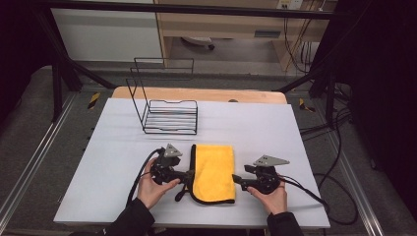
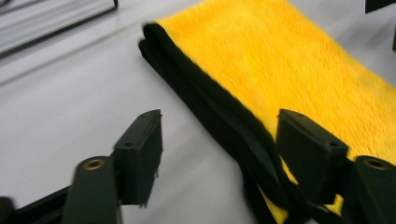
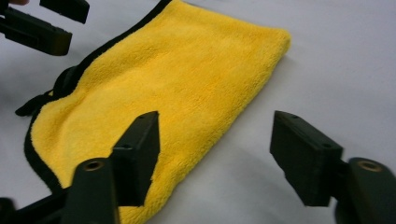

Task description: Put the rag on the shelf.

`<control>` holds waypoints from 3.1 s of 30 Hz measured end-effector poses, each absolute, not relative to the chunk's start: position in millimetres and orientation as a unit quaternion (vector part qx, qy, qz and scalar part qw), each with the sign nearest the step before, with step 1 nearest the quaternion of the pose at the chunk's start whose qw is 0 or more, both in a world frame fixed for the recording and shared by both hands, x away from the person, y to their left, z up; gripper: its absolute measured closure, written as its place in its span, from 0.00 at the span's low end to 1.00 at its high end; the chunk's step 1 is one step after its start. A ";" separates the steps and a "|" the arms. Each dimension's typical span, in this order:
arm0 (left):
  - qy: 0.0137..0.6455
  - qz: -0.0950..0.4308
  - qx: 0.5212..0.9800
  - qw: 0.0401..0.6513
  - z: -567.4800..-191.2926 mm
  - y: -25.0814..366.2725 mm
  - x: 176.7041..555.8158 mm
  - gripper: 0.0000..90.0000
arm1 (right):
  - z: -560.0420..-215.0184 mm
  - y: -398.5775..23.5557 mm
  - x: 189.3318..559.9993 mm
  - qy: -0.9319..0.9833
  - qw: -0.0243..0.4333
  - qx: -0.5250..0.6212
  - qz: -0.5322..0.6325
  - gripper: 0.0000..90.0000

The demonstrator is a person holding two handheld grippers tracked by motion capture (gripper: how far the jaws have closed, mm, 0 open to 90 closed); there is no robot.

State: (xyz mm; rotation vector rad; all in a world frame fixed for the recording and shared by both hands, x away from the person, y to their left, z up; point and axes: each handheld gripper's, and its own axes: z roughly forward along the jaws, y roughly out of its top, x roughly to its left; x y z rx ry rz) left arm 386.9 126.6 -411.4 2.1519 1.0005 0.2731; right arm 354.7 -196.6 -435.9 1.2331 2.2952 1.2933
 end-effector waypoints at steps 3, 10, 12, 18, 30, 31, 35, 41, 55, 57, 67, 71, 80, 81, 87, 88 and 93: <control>0.390 0.105 0.840 0.362 -411.8 121.9 400.4 0.22 | -437.5 -198.4 358.5 0.786 0.127 0.415 0.441 0.22; 0.412 0.117 0.831 0.356 -413.7 111.3 433.8 0.20 | -438.6 -201.1 361.8 0.783 0.126 0.420 0.441 0.11; 0.422 0.116 0.824 0.360 -416.4 110.8 444.2 0.23 | -438.7 -201.2 361.9 0.783 0.125 0.422 0.440 0.11; 0.452 0.112 0.814 0.349 -428.2 107.8 467.1 0.36 | -439.3 -201.1 362.7 0.783 0.125 0.420 0.442 0.11; 0.453 0.096 0.813 0.354 -443.5 98.3 475.6 0.53 | -440.5 -199.7 363.4 0.784 0.115 0.422 0.441 0.13; 0.454 0.095 0.812 0.355 -443.8 98.3 476.1 0.54 | -440.5 -199.6 363.6 0.783 0.115 0.422 0.442 0.13; 0.454 0.095 0.811 0.357 -444.3 97.8 476.7 0.55 | -440.6 -199.6 364.3 0.783 0.114 0.422 0.443 0.14; 0.443 0.094 0.815 0.361 -444.8 92.7 473.5 0.71 | -440.9 -199.8 366.3 0.783 0.111 0.420 0.445 0.14; 0.429 0.101 0.825 0.355 -443.4 88.5 469.8 0.84 | -439.9 -199.5 378.0 0.774 0.116 0.428 0.452 0.11; 0.427 0.102 0.826 0.354 -443.7 88.3 469.9 0.84 | -439.3 -197.2 386.0 0.770 0.121 0.432 0.454 0.08; 0.419 0.107 0.829 0.354 -444.9 87.9 469.5 0.84 | -437.2 -187.6 417.3 0.757 0.136 0.450 0.454 0.05; 0.418 0.107 0.829 0.356 -445.5 88.4 469.7 0.84 | -443.1 -179.8 435.4 0.752 0.128 0.463 0.452 0.13; 0.413 0.109 0.830 0.358 -446.2 89.6 469.2 0.84 | -455.8 -173.6 450.7 0.757 0.119 0.487 0.419 0.39; 0.413 0.110 0.830 0.358 -446.3 89.3 469.0 0.84 | -456.8 -173.2 450.9 0.758 0.119 0.487 0.418 0.41; 0.412 0.115 0.827 0.365 -447.6 89.4 467.6 0.84 | -458.7 -170.8 450.2 0.759 0.107 0.485 0.421 0.64; 0.411 0.116 0.828 0.363 -447.4 89.5 467.2 0.84 | -458.5 -170.3 450.2 0.759 0.100 0.486 0.422 0.69; 0.411 0.119 0.825 0.368 -448.1 90.0 466.4 0.84 | -457.8 -167.2 449.4 0.754 0.075 0.499 0.421 0.83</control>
